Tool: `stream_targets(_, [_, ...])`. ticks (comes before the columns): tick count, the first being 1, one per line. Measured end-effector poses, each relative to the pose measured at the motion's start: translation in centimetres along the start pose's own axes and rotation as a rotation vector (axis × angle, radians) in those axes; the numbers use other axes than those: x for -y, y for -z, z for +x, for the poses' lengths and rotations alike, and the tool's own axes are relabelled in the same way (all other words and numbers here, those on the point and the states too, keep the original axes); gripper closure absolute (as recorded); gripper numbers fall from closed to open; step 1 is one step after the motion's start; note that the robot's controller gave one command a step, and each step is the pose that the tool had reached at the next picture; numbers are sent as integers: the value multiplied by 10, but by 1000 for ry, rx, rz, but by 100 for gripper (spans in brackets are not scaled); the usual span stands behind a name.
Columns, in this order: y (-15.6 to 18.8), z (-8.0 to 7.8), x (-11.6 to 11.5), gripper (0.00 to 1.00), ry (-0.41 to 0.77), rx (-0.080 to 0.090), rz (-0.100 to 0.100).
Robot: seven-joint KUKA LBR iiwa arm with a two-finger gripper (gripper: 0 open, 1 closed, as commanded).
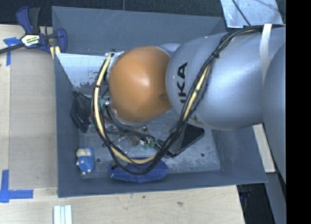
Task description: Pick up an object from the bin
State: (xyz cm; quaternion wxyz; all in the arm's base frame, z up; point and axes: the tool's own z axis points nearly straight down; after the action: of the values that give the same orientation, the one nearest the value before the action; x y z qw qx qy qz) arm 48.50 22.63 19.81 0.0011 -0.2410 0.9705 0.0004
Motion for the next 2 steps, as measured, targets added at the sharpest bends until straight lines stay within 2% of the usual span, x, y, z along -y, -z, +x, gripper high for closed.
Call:
stream_targets(1, [-96, 2, 7, 0, -136, -7, 0])
stream_targets(2, [-92, 1, 7, 0, -136, 0, 0])
